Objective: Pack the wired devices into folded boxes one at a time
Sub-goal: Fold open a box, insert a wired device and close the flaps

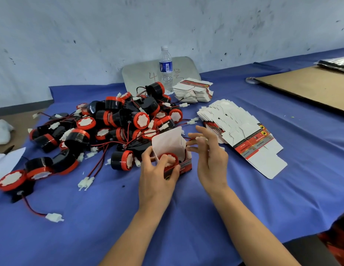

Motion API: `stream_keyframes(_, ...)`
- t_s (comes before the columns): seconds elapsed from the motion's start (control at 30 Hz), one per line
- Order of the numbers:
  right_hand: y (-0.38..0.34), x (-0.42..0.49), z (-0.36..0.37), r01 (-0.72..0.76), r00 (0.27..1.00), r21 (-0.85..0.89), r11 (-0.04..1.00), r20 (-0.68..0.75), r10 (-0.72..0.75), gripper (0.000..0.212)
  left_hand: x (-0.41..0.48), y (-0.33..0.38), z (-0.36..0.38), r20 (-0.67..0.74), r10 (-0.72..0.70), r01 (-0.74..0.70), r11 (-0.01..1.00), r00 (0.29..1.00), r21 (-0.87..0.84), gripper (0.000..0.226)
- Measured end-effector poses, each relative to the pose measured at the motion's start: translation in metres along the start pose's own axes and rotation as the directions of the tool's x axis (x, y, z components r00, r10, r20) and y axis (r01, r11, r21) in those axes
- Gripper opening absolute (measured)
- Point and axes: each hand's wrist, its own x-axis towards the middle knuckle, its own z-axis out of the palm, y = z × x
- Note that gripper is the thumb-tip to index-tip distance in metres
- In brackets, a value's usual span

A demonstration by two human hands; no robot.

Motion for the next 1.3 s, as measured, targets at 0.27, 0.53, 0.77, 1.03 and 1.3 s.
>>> stream_keyframes(0.27,-0.002,0.002,0.002,-0.067,0.976,-0.272,0.960,0.182,0.120,0.007,-0.001,-0.001,0.001,-0.020,0.026,-0.026,0.999,0.999,0.019,0.016)
stream_keyframes(0.53,-0.016,0.001,0.008,0.267,0.957,-0.673,0.690,0.267,-0.110,0.030,-0.002,0.001,-0.001,-0.010,0.047,-0.047,0.996,0.999,0.073,0.018)
stream_keyframes(0.77,0.001,-0.002,0.010,0.304,0.860,-0.720,0.624,0.489,0.145,0.032,-0.001,0.002,-0.001,-0.008,0.070,-0.069,0.993,0.997,0.097,0.015)
stream_keyframes(1.03,0.001,-0.002,0.002,0.228,0.803,-0.581,0.781,0.565,0.187,0.037,-0.003,0.000,-0.002,-0.019,0.009,-0.008,0.999,1.000,0.045,0.016)
stream_keyframes(1.3,-0.008,0.000,0.001,0.217,0.934,-0.504,0.836,0.357,-0.027,0.006,0.001,-0.003,-0.004,-0.016,0.002,-0.001,0.998,1.000,0.057,0.018)
